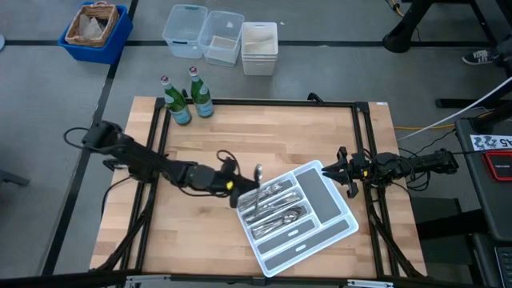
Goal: Sort silverware
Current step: Put the silver spoon into the white silverware tray
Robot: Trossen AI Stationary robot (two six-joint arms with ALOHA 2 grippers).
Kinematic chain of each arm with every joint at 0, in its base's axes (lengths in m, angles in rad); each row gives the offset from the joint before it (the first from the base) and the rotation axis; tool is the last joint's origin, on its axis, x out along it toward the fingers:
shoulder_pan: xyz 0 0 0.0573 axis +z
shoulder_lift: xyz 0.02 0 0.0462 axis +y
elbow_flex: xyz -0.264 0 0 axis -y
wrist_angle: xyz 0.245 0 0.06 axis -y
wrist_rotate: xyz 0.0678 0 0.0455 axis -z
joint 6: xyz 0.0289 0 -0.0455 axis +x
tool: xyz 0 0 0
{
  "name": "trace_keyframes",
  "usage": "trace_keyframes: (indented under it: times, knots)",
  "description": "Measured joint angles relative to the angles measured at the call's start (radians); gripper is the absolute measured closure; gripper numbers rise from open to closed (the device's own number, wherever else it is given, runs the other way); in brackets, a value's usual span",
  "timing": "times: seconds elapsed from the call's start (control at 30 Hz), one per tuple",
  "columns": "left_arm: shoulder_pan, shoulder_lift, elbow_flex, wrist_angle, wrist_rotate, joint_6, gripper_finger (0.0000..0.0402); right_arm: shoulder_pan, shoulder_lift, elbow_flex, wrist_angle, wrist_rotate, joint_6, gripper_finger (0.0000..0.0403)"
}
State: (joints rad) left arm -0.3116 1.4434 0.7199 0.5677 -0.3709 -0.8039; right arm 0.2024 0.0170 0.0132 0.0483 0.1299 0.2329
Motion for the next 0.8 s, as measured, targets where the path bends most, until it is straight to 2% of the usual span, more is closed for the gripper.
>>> trace_keyframes:
  times: [0.23, 0.4, 0.57, 0.8]
  knots:
    - [0.04, 0.18, 0.19, -0.041, 0.221, 0.26, 0.04, 0.0, 0.0, 0.0, 0.0, 0.0, 0.0, 0.0327]
    - [0.058, 0.312, 0.385, -0.266, 0.391, 0.371, 0.0399, 0.0, 0.0, 0.0, 0.0, 0.0, 0.0, 0.0327]
    - [0.065, 0.418, 0.529, -0.484, 0.474, 0.452, 0.0399, 0.0, 0.0, 0.0, 0.0, 0.0, 0.0, 0.0327]
    - [0.081, 0.51, 0.584, -0.501, 0.577, 0.463, 0.0399, 0.0, 0.0, 0.0, 0.0, 0.0, 0.0, 0.0327]
